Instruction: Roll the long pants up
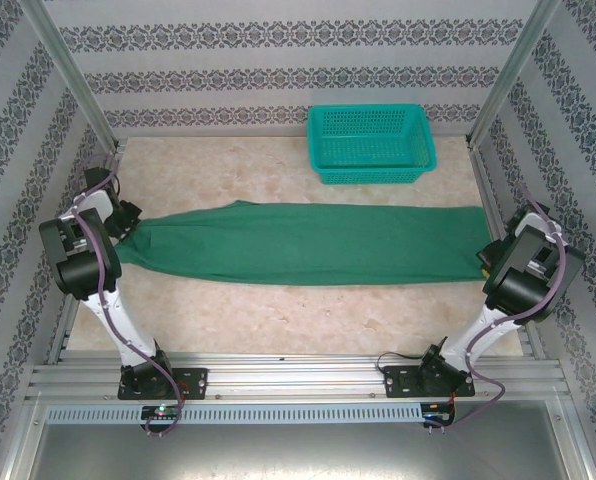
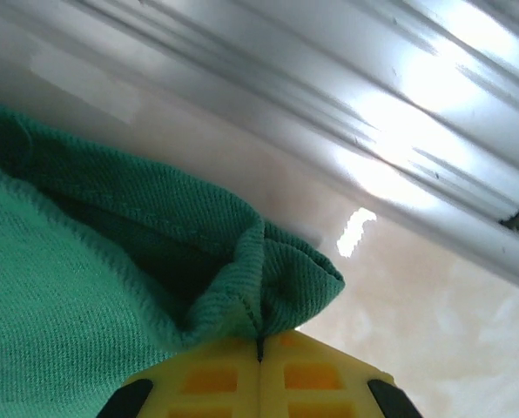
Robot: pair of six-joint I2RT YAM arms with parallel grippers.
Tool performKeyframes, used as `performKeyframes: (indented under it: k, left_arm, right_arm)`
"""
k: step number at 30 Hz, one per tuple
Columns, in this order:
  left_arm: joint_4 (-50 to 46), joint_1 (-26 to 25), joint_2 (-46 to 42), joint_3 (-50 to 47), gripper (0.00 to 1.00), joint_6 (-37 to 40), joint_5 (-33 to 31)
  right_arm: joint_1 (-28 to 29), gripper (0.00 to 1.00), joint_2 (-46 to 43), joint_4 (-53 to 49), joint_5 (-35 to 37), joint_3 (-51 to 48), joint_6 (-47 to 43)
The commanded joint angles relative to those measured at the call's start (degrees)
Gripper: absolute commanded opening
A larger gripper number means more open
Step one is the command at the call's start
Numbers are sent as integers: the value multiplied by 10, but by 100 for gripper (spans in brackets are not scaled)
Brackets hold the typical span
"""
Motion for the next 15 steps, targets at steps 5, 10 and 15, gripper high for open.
performKeyframes:
  k: [5, 10, 15]
  left_arm:
    - [-46, -24, -87, -26, 100, 12, -105]
    - [-52, -26, -163, -99, 100, 10, -122]
    - [-34, -14, -180, -170, 100, -2, -102]
  right_arm:
    - [-1, 33, -46, 71, 6, -58, 13]
    - [8, 35, -83, 91, -41, -109, 11]
    - [22, 35, -88, 92, -67, -114, 14]
